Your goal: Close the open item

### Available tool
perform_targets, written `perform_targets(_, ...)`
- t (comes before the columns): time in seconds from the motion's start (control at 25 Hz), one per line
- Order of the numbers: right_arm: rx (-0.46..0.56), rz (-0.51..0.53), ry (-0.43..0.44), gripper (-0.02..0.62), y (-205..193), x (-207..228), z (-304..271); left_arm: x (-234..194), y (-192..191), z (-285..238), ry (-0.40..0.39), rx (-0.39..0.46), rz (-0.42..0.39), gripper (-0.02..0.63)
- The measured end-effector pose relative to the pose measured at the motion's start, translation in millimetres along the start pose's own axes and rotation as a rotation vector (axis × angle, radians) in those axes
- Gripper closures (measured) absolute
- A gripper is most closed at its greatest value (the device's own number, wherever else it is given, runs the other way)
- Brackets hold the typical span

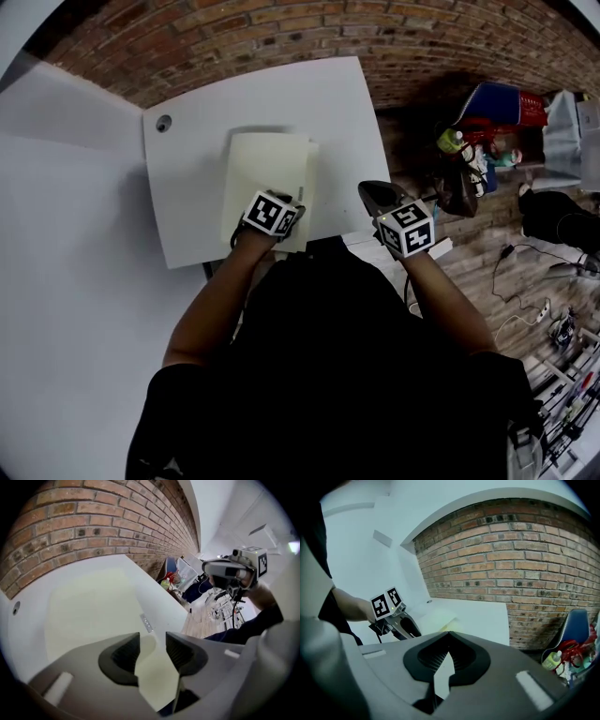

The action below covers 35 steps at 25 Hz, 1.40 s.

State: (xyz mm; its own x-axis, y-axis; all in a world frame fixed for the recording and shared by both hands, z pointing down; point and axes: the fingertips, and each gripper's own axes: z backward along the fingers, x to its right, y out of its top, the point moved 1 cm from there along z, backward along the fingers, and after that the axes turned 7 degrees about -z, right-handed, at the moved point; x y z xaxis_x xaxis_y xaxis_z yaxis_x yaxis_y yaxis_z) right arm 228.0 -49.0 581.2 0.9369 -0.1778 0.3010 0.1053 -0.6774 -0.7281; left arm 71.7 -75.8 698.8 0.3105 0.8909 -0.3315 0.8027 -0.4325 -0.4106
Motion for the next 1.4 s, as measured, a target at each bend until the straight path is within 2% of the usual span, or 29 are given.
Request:
perform_targets(0.64, -0.024, -0.036, -0.030, 0.594, -12, 22, 0, -2, -6, -38, -0.080, -0.062, 0.039, 0.434)
perform_targets(1.2, -0.054, -0.051, -0.027, 0.594, -23, 28, -4, -9, -8, -56, -0.105, -0.082, 0.064, 0.437)
perform_targets(1.24, -0.053, -0.054, -0.026, 0.594, -24, 28, -5, -11, -8, -57, -0.108, -0.079, 0.079, 0.444)
perform_targets(1.4, -0.064, -0.060, -0.024, 0.594, -29, 29, -7, -24, -11, -61, -0.103, -0.063, 0.143, 0.545)
